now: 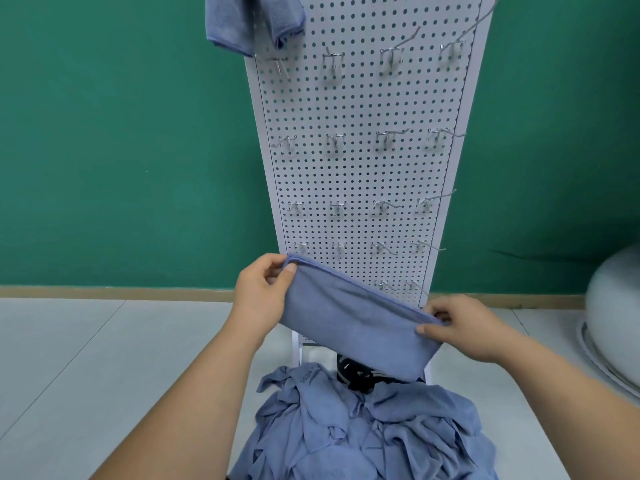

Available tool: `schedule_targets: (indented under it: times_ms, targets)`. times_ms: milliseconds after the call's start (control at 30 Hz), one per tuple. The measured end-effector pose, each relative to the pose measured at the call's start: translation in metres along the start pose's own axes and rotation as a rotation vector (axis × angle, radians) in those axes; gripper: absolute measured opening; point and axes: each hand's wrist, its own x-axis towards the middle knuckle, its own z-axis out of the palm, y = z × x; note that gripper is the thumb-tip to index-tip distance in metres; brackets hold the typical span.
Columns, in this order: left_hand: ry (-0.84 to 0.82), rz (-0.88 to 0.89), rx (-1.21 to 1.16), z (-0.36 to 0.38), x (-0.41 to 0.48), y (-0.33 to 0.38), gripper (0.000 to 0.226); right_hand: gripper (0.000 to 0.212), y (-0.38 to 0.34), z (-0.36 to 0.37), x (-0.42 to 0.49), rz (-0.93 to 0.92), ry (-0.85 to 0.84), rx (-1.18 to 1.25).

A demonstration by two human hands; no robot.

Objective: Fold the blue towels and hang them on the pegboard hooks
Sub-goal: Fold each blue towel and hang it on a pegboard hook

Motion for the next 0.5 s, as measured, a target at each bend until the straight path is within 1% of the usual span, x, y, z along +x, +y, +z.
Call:
schedule_targets:
  times_ms: [100, 167, 200, 267, 367, 433, 500]
  targets:
    - [0.046, -0.159, -0.022, -0.002, 0.007, -0.01, 0.008, 0.018, -0.01, -0.017, -0.01, 0.003, 0.15, 0.395]
    - [0.057, -0.214, -0.068, 0.0, 0.009, -0.01, 0.013, 0.01, -0.02, -0.025, -0.015, -0.002, 0.236, 0.631]
    - [0.069, -0.223, -0.098, 0.002, 0.009, -0.009, 0.016, 0.01, -0.025, -0.027, -0.016, -0.005, 0.28, 0.714]
    - [0.1, -0.219, -0.148, 0.005, 0.008, -0.002, 0.02, 0.014, -0.035, -0.031, -0.016, 0.005, 0.378, 0.803]
    - [0.143, -0.216, -0.193, 0.009, 0.005, 0.007, 0.021, 0.02, -0.042, -0.034, -0.016, 0.025, 0.496, 0.846]
    - [0.135, -0.237, -0.198, 0.015, 0.002, 0.008, 0.021, 0.02, -0.042, -0.034, -0.016, 0.055, 0.513, 0.861]
    - [0.134, -0.266, -0.166, 0.02, 0.0, 0.005, 0.019, 0.018, -0.037, -0.03, -0.015, 0.111, 0.486, 0.866]
